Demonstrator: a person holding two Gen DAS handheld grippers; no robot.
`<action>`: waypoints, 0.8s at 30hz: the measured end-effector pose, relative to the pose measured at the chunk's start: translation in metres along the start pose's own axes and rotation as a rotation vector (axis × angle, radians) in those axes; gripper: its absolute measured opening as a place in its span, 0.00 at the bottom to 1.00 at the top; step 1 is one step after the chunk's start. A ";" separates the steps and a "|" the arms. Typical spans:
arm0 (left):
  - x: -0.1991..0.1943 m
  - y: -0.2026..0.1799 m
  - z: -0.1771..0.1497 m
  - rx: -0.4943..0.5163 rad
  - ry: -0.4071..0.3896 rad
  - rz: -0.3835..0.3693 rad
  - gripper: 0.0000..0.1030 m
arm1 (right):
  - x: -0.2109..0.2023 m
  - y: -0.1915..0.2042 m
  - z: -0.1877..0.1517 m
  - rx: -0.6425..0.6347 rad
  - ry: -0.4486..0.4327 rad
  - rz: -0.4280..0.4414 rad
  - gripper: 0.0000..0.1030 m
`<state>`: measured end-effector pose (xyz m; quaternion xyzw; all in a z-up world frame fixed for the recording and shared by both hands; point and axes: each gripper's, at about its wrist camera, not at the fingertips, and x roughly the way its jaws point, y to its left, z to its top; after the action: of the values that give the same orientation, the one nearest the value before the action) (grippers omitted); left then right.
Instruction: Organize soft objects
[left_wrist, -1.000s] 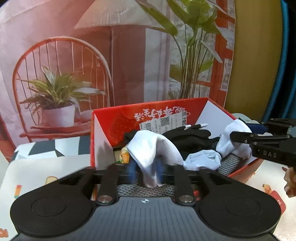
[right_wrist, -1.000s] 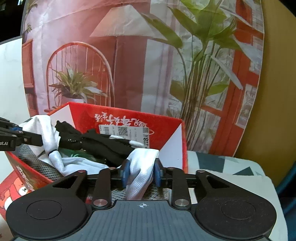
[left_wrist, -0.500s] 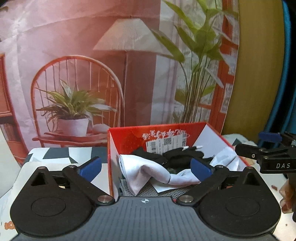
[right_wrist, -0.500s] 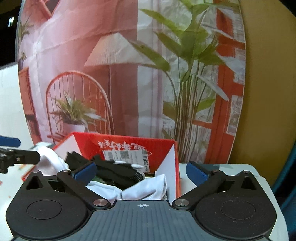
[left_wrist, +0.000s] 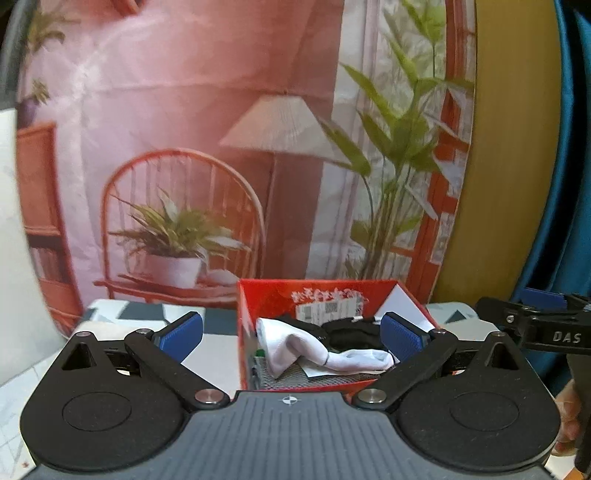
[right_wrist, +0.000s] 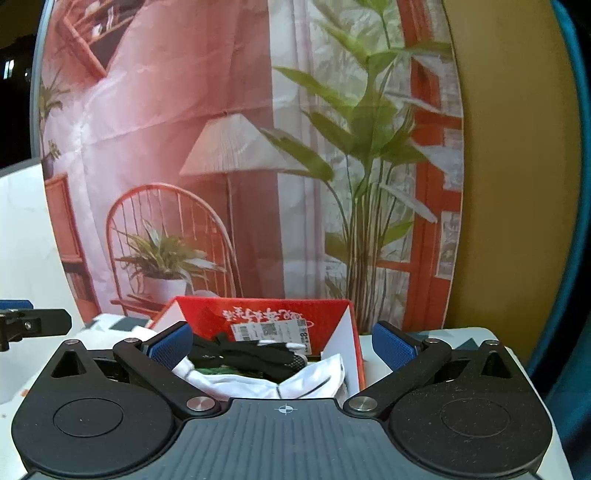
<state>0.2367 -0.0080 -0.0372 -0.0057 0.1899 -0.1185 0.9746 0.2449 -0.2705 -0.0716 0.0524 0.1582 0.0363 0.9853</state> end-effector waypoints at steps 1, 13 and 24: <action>-0.009 -0.001 0.001 0.000 -0.009 0.018 1.00 | -0.009 0.002 0.002 0.004 -0.007 0.003 1.00; -0.129 -0.012 -0.005 0.041 -0.114 0.100 1.00 | -0.119 0.036 0.010 -0.009 -0.071 -0.081 1.00; -0.223 -0.035 -0.012 0.060 -0.203 0.119 1.00 | -0.213 0.054 0.005 0.008 -0.099 -0.083 1.00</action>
<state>0.0238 0.0105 0.0359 0.0226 0.0864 -0.0648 0.9939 0.0413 -0.2358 0.0049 0.0514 0.1113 -0.0080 0.9924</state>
